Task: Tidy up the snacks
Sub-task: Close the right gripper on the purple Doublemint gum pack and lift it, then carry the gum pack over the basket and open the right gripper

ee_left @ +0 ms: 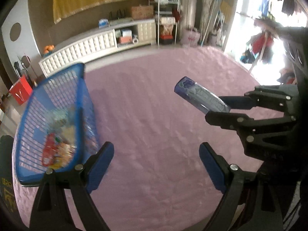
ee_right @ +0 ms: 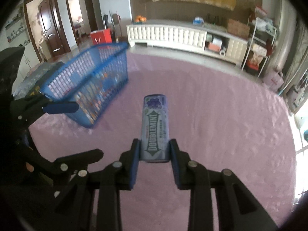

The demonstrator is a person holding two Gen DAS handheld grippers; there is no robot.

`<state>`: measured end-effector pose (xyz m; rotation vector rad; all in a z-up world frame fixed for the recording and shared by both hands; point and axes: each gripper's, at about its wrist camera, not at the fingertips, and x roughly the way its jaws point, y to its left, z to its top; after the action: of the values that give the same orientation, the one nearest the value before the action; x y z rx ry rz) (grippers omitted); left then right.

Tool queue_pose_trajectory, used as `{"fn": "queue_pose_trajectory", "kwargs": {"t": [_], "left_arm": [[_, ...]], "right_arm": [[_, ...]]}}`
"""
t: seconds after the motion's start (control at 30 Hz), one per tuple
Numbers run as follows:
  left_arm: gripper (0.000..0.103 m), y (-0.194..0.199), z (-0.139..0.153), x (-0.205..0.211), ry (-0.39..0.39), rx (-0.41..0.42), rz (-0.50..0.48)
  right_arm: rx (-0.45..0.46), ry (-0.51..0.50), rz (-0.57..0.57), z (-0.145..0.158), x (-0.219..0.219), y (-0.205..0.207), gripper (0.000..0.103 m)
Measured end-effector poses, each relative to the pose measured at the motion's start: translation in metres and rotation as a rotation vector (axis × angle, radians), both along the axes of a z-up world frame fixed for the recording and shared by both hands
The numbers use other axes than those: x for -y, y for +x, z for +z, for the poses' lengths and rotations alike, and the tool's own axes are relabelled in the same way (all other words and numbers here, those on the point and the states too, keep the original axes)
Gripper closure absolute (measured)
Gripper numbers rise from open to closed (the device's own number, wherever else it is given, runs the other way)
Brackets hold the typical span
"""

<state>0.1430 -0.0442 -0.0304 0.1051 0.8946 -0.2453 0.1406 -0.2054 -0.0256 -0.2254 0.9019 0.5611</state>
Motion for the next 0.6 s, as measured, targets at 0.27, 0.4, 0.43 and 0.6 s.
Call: {"fn": "queue_pose_trajectory", "kwargs": {"t": [0.27, 0.4, 0.43, 0.6], "left_arm": [[0.014, -0.020, 0.050, -0.052, -0.006, 0.118, 0.068], [0.014, -0.023, 0.066, -0.082, 0.017, 0.155, 0.109], [0.014, -0.024, 0.069, -0.092, 0.029, 0.162, 0.122], [0.014, -0.025, 0.082, -0.136, 0.052, 0.168, 0.175]], "right_arm": [[0.103, 0.031, 0.063, 0.050, -0.053, -0.012, 0.068], [0.127, 0.055, 0.098, 0.065, -0.081, -0.015, 0.068], [0.129, 0.060, 0.107, 0.068, -0.088, -0.015, 0.068], [0.127, 0.093, 0.139, 0.076, -0.124, -0.009, 0.068]]}}
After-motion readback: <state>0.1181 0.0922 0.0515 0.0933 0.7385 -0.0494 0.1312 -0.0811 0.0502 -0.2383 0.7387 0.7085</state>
